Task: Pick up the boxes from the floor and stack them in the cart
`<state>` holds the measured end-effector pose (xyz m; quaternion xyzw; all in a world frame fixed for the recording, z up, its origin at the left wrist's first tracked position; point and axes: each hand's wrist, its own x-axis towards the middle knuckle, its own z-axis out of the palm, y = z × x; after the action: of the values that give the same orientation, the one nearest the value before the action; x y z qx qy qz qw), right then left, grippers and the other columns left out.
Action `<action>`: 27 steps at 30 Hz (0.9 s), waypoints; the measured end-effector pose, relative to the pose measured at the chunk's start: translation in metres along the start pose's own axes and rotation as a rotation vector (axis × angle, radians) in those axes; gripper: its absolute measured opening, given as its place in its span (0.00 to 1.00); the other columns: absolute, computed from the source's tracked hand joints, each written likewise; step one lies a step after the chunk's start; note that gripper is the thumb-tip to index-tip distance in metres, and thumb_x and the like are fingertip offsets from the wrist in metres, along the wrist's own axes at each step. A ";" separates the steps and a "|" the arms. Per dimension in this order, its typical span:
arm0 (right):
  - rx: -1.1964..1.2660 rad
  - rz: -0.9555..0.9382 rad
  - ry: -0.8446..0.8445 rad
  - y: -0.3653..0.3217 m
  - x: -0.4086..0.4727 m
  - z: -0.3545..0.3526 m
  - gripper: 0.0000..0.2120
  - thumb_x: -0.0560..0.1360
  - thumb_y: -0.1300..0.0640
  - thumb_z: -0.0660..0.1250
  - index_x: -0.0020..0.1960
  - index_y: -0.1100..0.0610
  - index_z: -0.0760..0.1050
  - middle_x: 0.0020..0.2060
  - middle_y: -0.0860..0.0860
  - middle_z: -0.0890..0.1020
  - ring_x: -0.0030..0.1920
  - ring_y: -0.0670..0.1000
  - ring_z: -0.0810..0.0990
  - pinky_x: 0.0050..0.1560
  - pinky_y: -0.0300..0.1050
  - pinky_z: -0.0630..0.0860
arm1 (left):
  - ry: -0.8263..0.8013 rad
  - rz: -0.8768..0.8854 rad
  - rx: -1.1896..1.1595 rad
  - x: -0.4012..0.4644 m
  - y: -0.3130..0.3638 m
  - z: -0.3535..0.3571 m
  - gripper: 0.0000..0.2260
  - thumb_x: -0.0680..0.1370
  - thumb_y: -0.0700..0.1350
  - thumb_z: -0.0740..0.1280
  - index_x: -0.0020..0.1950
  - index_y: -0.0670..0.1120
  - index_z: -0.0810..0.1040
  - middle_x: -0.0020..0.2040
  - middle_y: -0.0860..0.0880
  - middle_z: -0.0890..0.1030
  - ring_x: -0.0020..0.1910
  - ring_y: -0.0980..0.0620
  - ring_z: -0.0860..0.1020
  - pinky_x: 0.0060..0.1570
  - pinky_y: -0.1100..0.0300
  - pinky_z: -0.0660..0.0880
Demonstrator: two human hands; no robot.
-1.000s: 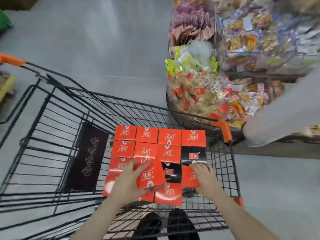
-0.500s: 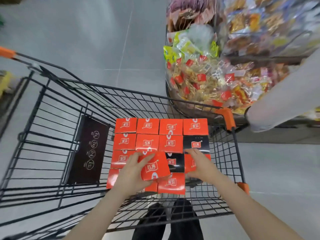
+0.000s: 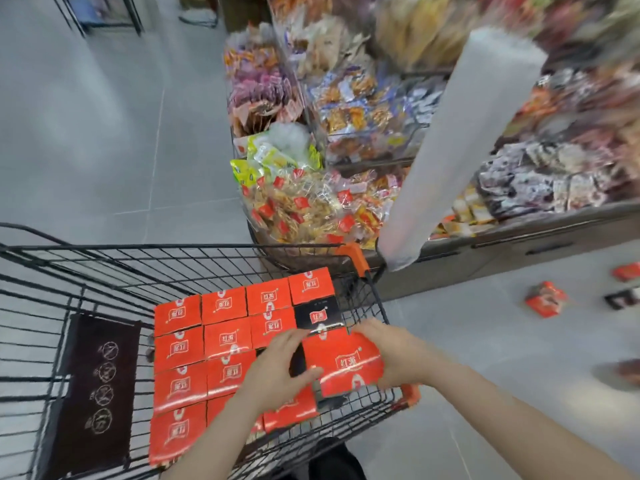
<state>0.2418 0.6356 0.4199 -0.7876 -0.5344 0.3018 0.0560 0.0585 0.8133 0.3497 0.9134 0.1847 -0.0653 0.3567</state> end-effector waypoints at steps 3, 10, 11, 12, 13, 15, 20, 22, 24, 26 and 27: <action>0.047 0.084 -0.012 0.018 -0.018 0.007 0.39 0.64 0.50 0.74 0.70 0.50 0.61 0.62 0.47 0.69 0.58 0.50 0.75 0.54 0.39 0.71 | -0.077 -0.061 0.074 -0.002 -0.031 0.024 0.37 0.72 0.73 0.46 0.76 0.55 0.55 0.75 0.54 0.59 0.74 0.56 0.57 0.71 0.55 0.62; 0.028 0.145 -0.056 0.034 0.013 0.095 0.38 0.66 0.53 0.72 0.71 0.48 0.57 0.65 0.45 0.65 0.58 0.50 0.76 0.57 0.48 0.74 | -0.243 -0.115 0.306 -0.004 -0.092 0.076 0.35 0.77 0.62 0.61 0.78 0.54 0.48 0.78 0.51 0.47 0.77 0.48 0.47 0.73 0.47 0.53; 0.031 0.154 -0.065 0.036 0.021 0.110 0.37 0.67 0.54 0.72 0.71 0.50 0.57 0.66 0.46 0.64 0.58 0.51 0.76 0.57 0.48 0.74 | -0.254 -0.111 0.331 -0.002 -0.099 0.080 0.36 0.76 0.63 0.60 0.78 0.54 0.46 0.78 0.51 0.44 0.77 0.48 0.46 0.73 0.47 0.51; 0.030 0.149 -0.074 0.037 0.029 0.123 0.37 0.68 0.55 0.72 0.71 0.51 0.58 0.67 0.48 0.62 0.58 0.52 0.76 0.56 0.48 0.74 | -0.266 -0.105 0.351 -0.001 -0.105 0.084 0.36 0.76 0.64 0.60 0.78 0.54 0.45 0.77 0.52 0.42 0.77 0.48 0.44 0.74 0.47 0.50; 0.017 0.145 -0.093 0.039 0.037 0.133 0.36 0.68 0.56 0.72 0.71 0.52 0.58 0.67 0.49 0.60 0.58 0.53 0.76 0.55 0.48 0.75 | -0.267 -0.099 0.359 -0.001 -0.111 0.089 0.37 0.76 0.64 0.60 0.77 0.55 0.45 0.77 0.53 0.40 0.77 0.47 0.44 0.73 0.47 0.50; -0.062 0.146 -0.141 0.044 0.053 0.148 0.36 0.68 0.57 0.73 0.71 0.54 0.57 0.68 0.51 0.57 0.58 0.54 0.74 0.54 0.48 0.76 | -0.207 -0.058 0.372 -0.004 -0.119 0.096 0.38 0.74 0.62 0.65 0.77 0.55 0.48 0.76 0.52 0.42 0.77 0.46 0.49 0.72 0.47 0.51; -0.325 0.082 -0.209 0.057 0.071 0.156 0.40 0.65 0.50 0.77 0.68 0.54 0.57 0.66 0.52 0.61 0.62 0.54 0.68 0.60 0.52 0.74 | -0.203 -0.053 0.373 -0.005 -0.121 0.098 0.38 0.76 0.60 0.64 0.77 0.56 0.43 0.75 0.53 0.39 0.75 0.50 0.41 0.71 0.50 0.41; -0.344 0.076 -0.218 0.057 0.070 0.154 0.41 0.65 0.49 0.76 0.69 0.52 0.56 0.66 0.52 0.61 0.63 0.53 0.67 0.63 0.52 0.72 | -0.216 -0.057 0.373 -0.004 -0.116 0.094 0.38 0.76 0.60 0.64 0.77 0.56 0.43 0.77 0.52 0.41 0.77 0.48 0.42 0.72 0.50 0.42; -0.355 0.070 -0.207 0.053 0.068 0.150 0.40 0.66 0.47 0.75 0.70 0.51 0.56 0.66 0.51 0.61 0.65 0.53 0.66 0.65 0.51 0.69 | -0.249 -0.067 0.350 -0.002 -0.112 0.086 0.37 0.76 0.61 0.63 0.77 0.55 0.45 0.78 0.51 0.44 0.77 0.47 0.45 0.74 0.49 0.47; -0.326 0.086 -0.196 0.046 0.064 0.141 0.40 0.68 0.45 0.73 0.72 0.51 0.55 0.68 0.51 0.61 0.66 0.52 0.65 0.66 0.51 0.67 | -0.269 -0.070 0.332 0.004 -0.106 0.072 0.36 0.76 0.62 0.63 0.78 0.54 0.49 0.78 0.51 0.49 0.77 0.48 0.50 0.73 0.50 0.55; -0.303 0.102 -0.182 0.042 0.062 0.135 0.40 0.69 0.44 0.71 0.73 0.51 0.54 0.69 0.51 0.61 0.67 0.52 0.65 0.67 0.51 0.66 | -0.267 -0.059 0.330 0.008 -0.102 0.063 0.35 0.76 0.62 0.63 0.78 0.53 0.51 0.78 0.51 0.52 0.76 0.48 0.54 0.72 0.52 0.59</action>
<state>0.2184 0.6402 0.2677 -0.7824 -0.5361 0.2901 -0.1273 0.0278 0.8424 0.2368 0.9368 0.1496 -0.2255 0.2218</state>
